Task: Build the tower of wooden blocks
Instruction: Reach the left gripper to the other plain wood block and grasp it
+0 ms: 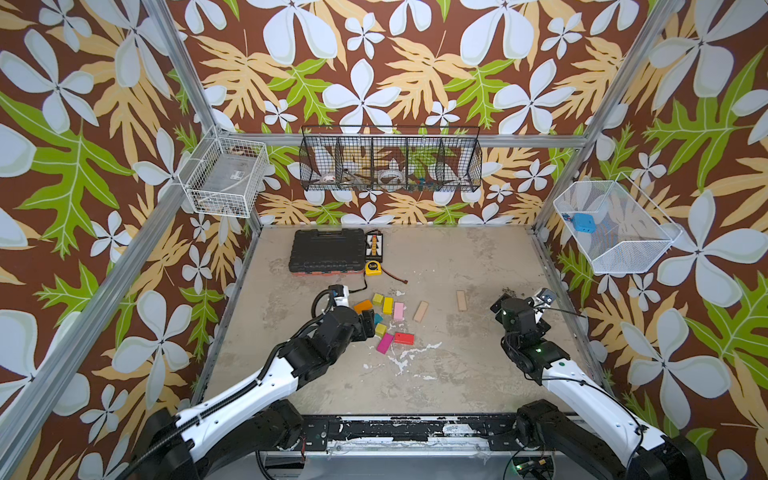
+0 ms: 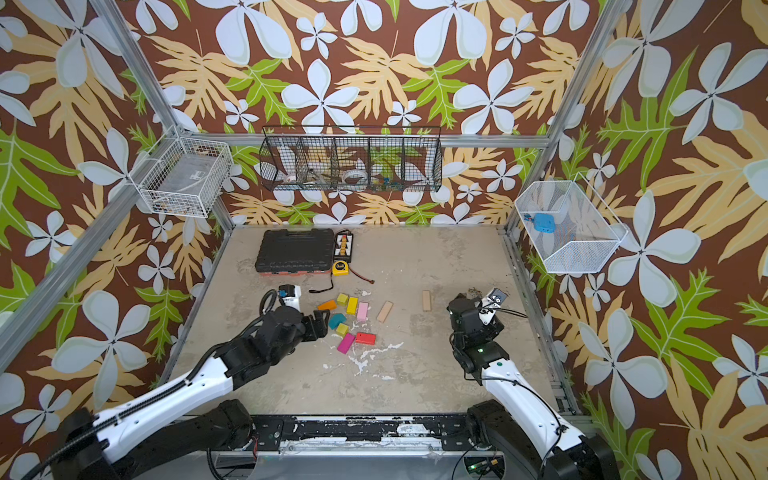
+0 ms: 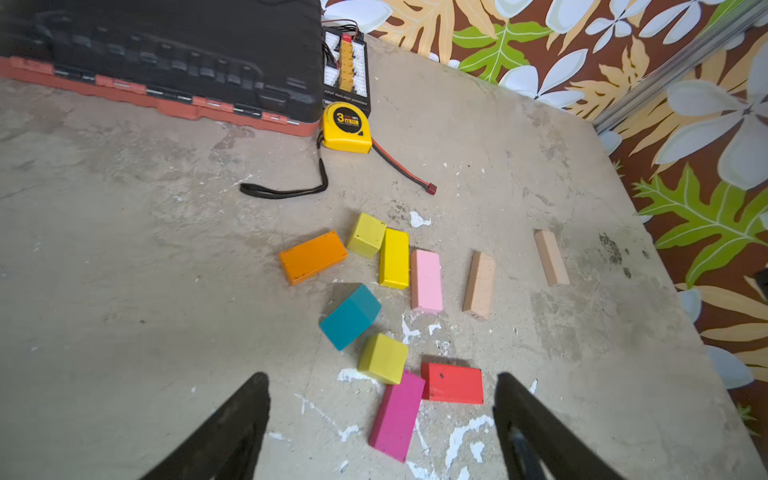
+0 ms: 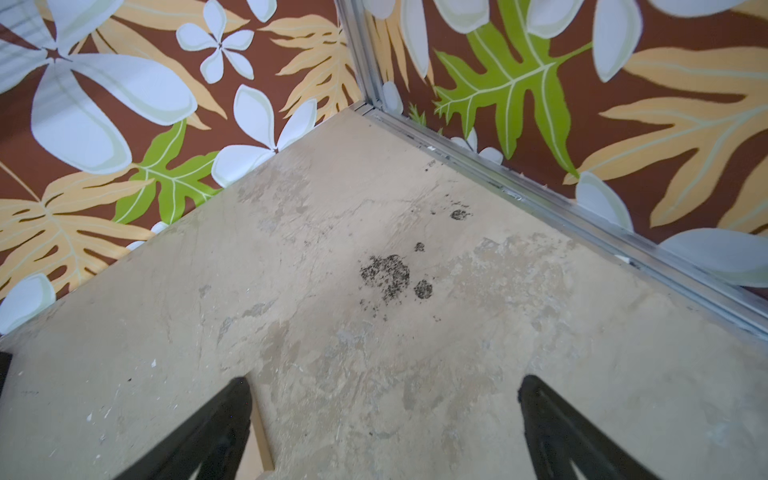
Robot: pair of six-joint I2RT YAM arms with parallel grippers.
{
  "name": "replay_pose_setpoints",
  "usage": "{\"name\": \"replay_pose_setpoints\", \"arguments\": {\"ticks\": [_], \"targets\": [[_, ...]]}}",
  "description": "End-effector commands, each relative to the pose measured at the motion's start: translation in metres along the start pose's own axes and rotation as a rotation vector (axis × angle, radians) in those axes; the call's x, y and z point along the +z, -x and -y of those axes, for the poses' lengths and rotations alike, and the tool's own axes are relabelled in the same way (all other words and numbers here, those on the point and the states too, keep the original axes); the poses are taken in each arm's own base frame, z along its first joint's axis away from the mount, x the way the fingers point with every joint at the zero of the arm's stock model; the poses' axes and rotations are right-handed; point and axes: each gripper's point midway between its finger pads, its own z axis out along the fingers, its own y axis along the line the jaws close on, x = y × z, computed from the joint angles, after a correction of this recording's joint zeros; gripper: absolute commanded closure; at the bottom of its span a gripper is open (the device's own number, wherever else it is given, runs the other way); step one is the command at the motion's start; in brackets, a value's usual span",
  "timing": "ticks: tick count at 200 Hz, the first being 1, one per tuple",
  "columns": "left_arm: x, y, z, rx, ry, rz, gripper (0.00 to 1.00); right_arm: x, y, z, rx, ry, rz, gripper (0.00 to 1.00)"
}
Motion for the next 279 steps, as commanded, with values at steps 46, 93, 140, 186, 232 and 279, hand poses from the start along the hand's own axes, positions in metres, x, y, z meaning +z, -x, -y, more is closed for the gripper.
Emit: {"name": "replay_pose_setpoints", "arguments": {"ticks": [46, 93, 140, 186, 232, 279], "targets": [[0.055, -0.040, 0.023, 0.143, 0.067, -0.125, 0.21, 0.011, -0.008, -0.016, -0.161, 0.010, -0.059, 0.00], [0.087, -0.063, 0.044, 0.210, 0.059, -0.210, 0.26, 0.016, -0.014, -0.023, -0.196, 0.018, -0.090, 0.00], [0.119, -0.079, 0.079, 0.301, 0.086, -0.256, 0.32, 0.016, -0.019, -0.037, -0.209, 0.106, -0.104, 0.00], [0.153, -0.084, 0.092, 0.357, 0.160, -0.289, 0.41, 0.016, -0.023, -0.048, -0.213, 0.182, -0.121, 0.00], [0.172, -0.092, 0.102, 0.388, 0.158, -0.316, 0.51, 0.018, -0.024, -0.046, -0.216, 0.169, -0.126, 0.00], [0.182, -0.101, 0.106, 0.399, 0.146, -0.338, 0.51, 0.019, -0.025, -0.047, -0.217, 0.165, -0.133, 0.00]]}}
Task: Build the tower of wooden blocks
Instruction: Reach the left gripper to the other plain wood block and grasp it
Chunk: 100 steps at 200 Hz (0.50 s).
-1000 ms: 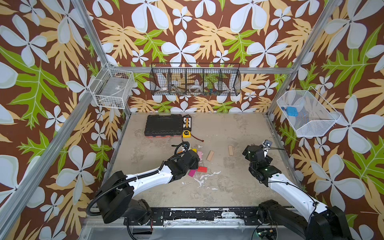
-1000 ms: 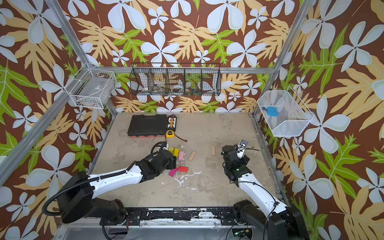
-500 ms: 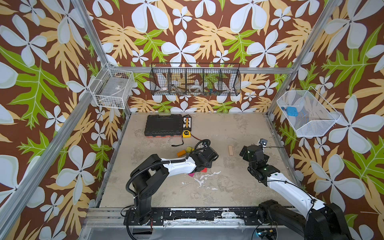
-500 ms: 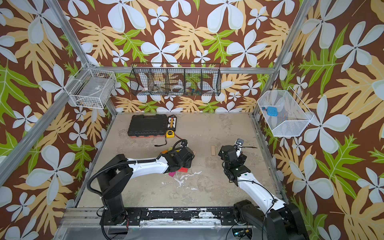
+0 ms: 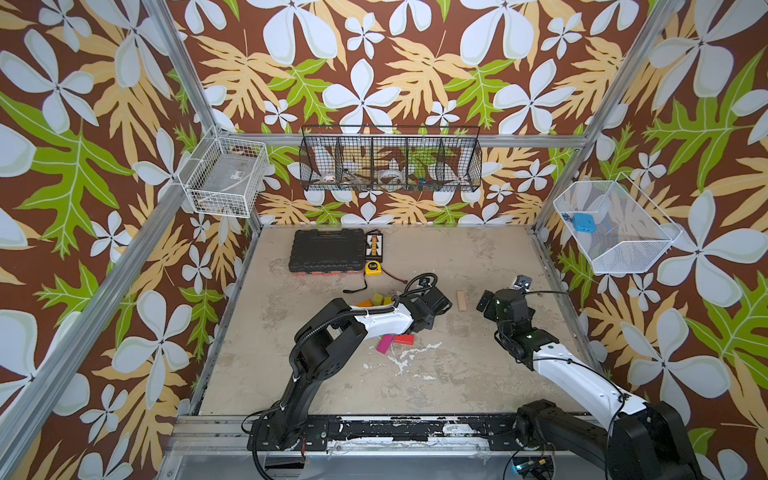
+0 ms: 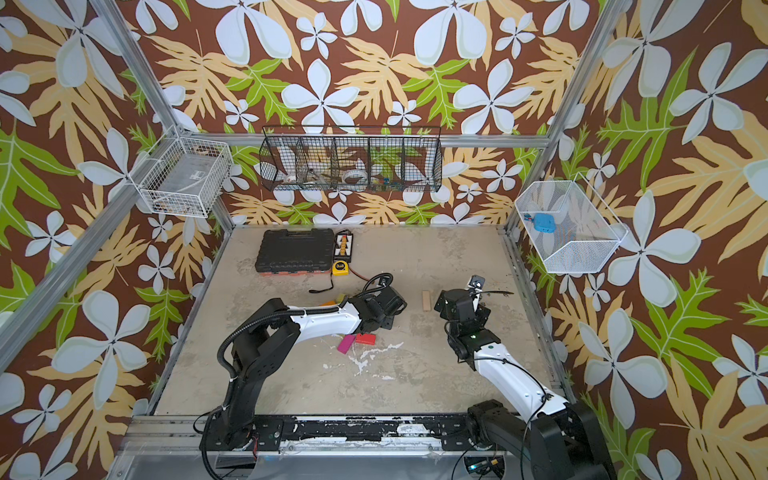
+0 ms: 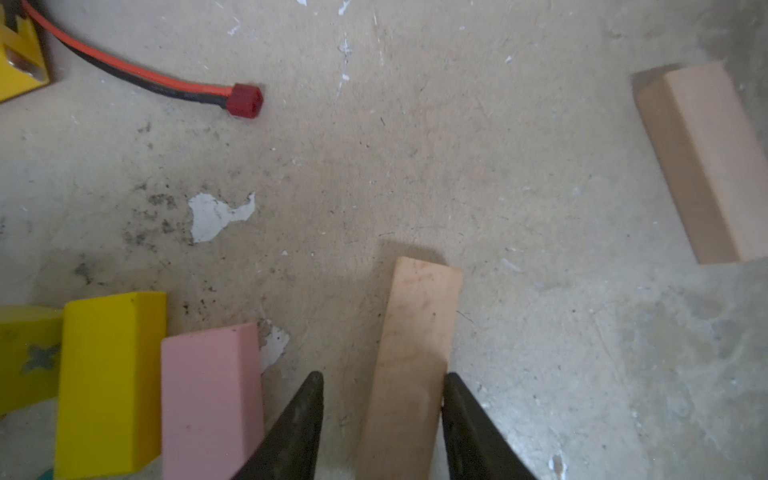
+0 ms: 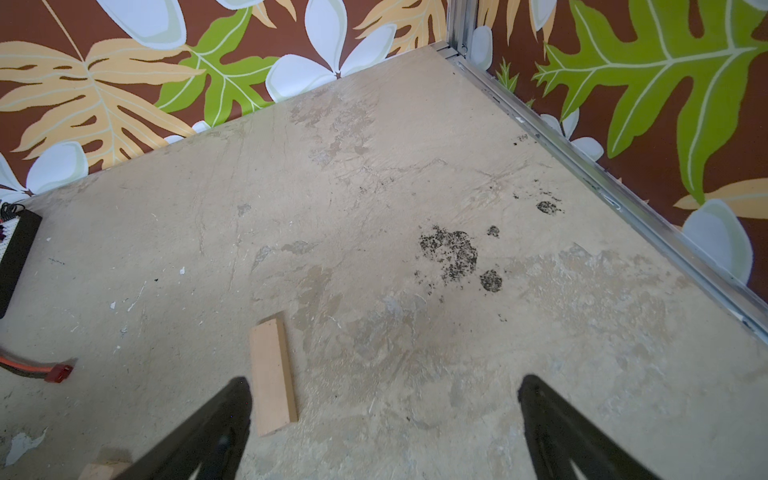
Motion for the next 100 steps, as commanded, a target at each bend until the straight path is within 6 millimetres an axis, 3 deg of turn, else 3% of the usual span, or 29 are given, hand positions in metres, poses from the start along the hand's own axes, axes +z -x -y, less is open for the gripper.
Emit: {"name": "replay_pose_setpoints", "arguments": {"ticks": [1, 34, 54, 86, 100], "targets": [[0.003, -0.005, 0.000, 0.020, 0.003, -0.021, 0.51, 0.000, 0.004, -0.002, 0.002, 0.004, 0.011, 0.00], [0.007, -0.007, 0.006, 0.026, -0.015, -0.050, 0.51, 0.001, 0.004, -0.001, 0.000, -0.004, 0.011, 0.00], [0.007, -0.005, 0.007, 0.015, -0.016, -0.039, 0.62, 0.002, 0.003, -0.001, -0.002, -0.010, 0.003, 0.00], [0.011, -0.002, 0.013, -0.023, -0.020, -0.057, 0.69, 0.003, 0.003, 0.000, -0.003, -0.021, 0.003, 0.00], [0.013, 0.002, 0.020, -0.046, -0.025, -0.065, 0.77, 0.004, 0.003, 0.000, -0.007, -0.026, -0.003, 0.00]]}}
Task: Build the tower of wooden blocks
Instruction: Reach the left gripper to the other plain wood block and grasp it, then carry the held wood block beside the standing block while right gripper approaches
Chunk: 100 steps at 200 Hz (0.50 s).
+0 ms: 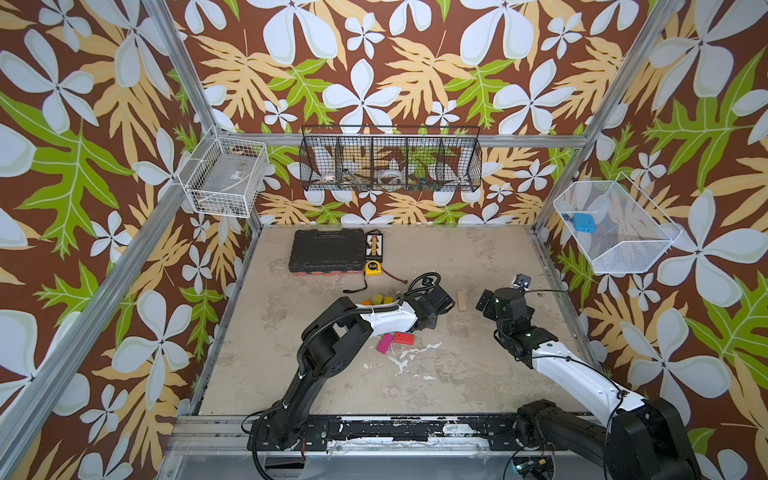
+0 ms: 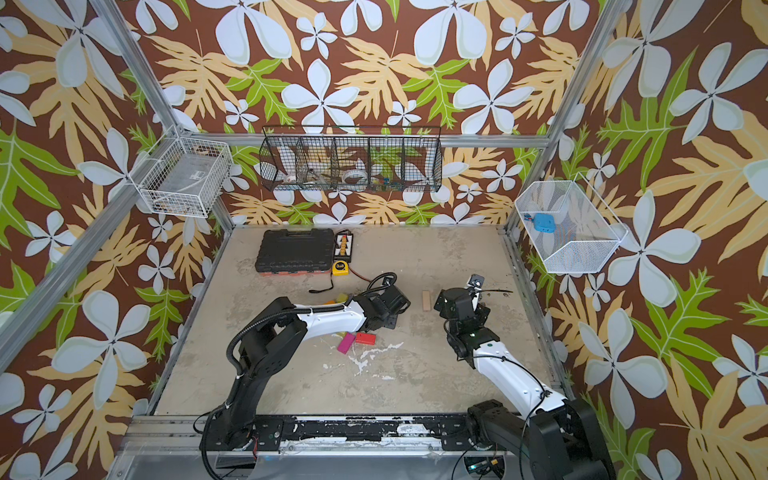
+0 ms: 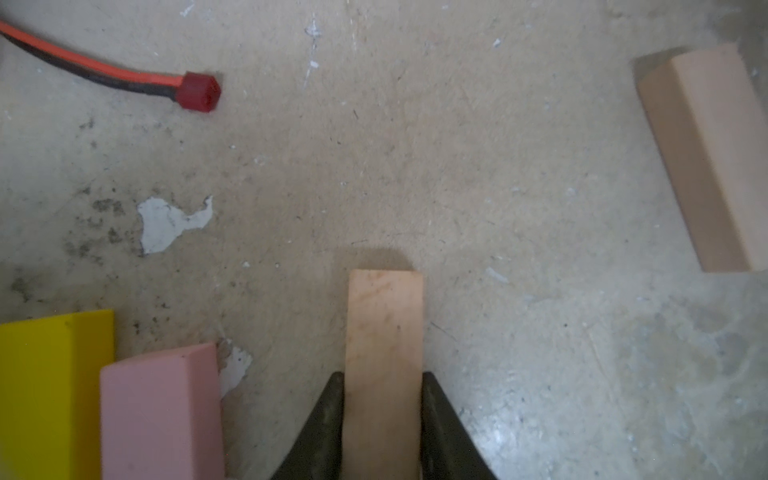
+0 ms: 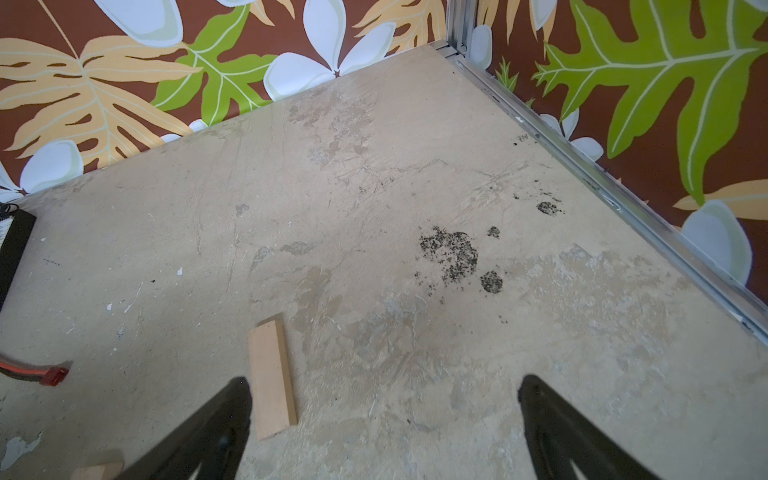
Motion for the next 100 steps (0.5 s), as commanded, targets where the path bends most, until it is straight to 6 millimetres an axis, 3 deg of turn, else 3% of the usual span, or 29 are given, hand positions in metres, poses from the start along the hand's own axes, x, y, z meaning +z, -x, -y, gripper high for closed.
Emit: {"name": "replay_pose_setpoints", "arguments": {"ticks": [1, 48, 100], "targets": [[0.004, -0.001, 0.005, -0.044, -0.005, -0.037, 0.77, 0.001, 0.003, 0.001, -0.002, -0.017, 0.005, 0.00], [0.011, 0.014, 0.031, -0.160, -0.064, -0.047, 0.83, 0.004, 0.003, -0.001, -0.005, -0.013, -0.008, 0.03], [0.011, 0.034, 0.046, -0.247, -0.101, -0.017, 0.85, 0.030, -0.010, 0.016, 0.084, 0.027, -0.130, 0.25]]}}
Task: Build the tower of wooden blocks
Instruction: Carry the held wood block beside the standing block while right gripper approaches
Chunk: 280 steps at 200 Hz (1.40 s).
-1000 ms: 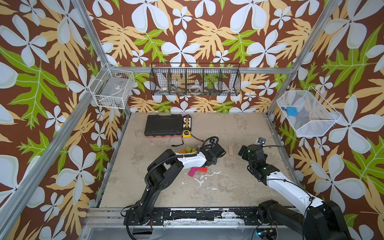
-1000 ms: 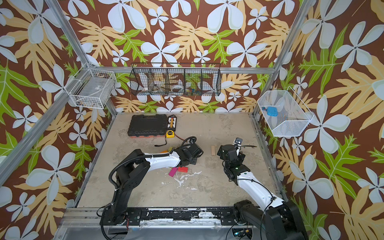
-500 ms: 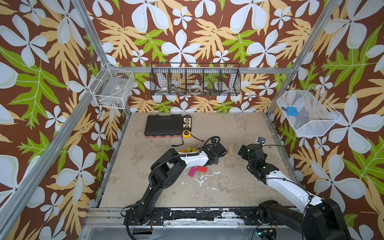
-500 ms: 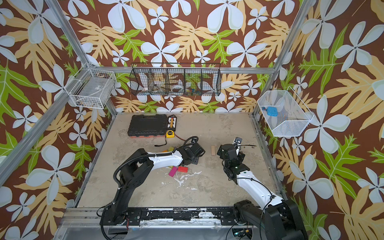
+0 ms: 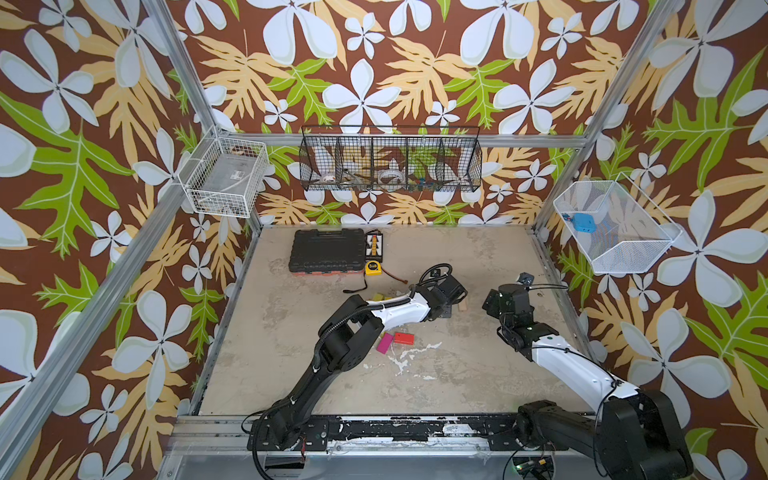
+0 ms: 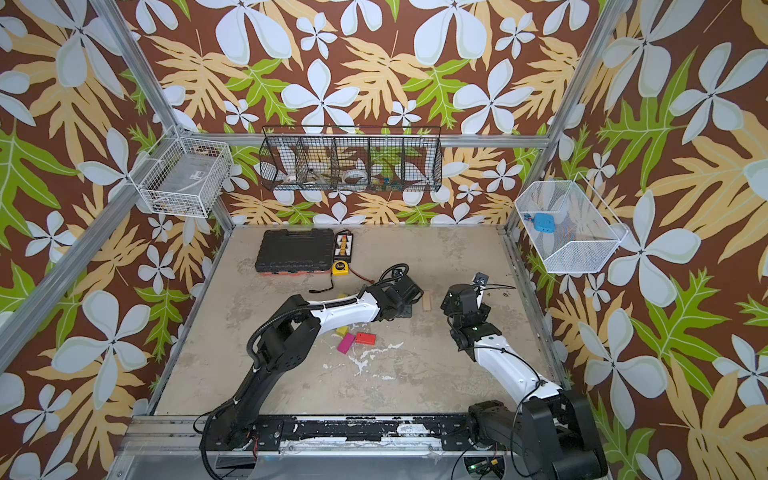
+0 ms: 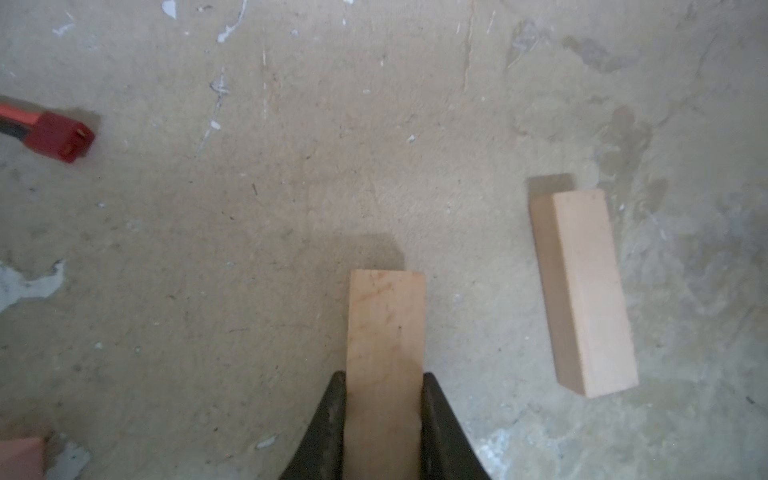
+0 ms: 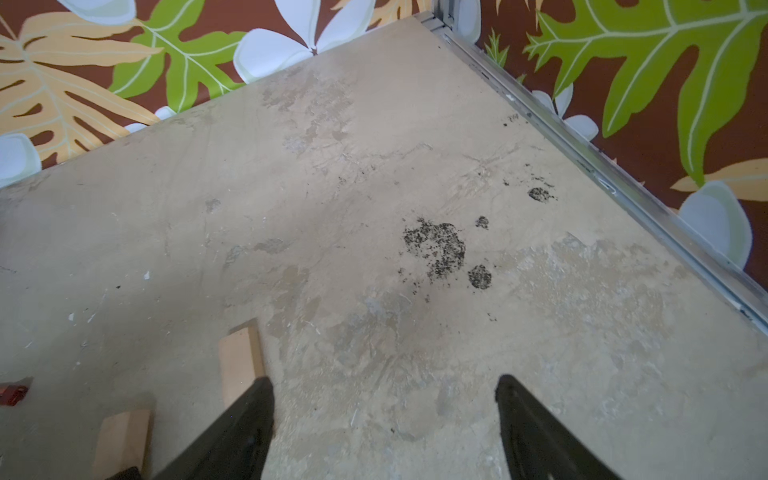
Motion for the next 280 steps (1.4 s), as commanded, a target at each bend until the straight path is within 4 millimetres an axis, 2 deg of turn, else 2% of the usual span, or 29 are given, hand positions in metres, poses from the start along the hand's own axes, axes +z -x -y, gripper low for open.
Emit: {"name": "replay_pose_setpoints", "arguments": {"ticks": [1, 22, 43, 81, 127, 163, 219, 280], "targets": [[0.000, 0.001, 0.004, -0.062, -0.016, -0.009, 0.85, 0.010, -0.005, -0.004, 0.042, 0.065, -0.064, 0.25], [0.001, 0.002, 0.011, -0.085, -0.043, -0.013, 0.85, 0.024, -0.010, -0.004, 0.046, 0.060, -0.125, 0.37], [0.005, 0.001, 0.017, -0.097, -0.062, -0.022, 0.85, 0.036, -0.016, -0.012, 0.024, 0.069, -0.186, 0.47], [0.011, -0.001, 0.026, -0.114, -0.091, -0.038, 0.85, 0.052, -0.028, -0.021, -0.008, 0.072, -0.269, 0.54], [0.015, 0.004, 0.029, -0.135, -0.087, -0.026, 0.84, 0.059, -0.040, -0.025, -0.026, 0.077, -0.332, 0.64], [0.018, 0.007, 0.030, -0.158, -0.084, -0.021, 0.83, 0.059, -0.051, -0.023, -0.037, 0.073, -0.382, 0.66], [0.026, 0.008, 0.040, -0.161, -0.092, -0.041, 0.77, 0.067, -0.062, -0.036, -0.065, 0.119, -0.443, 0.76], [0.025, 0.007, 0.041, -0.157, -0.098, -0.047, 0.64, 0.065, -0.064, -0.045, -0.094, 0.139, -0.442, 0.75]]}}
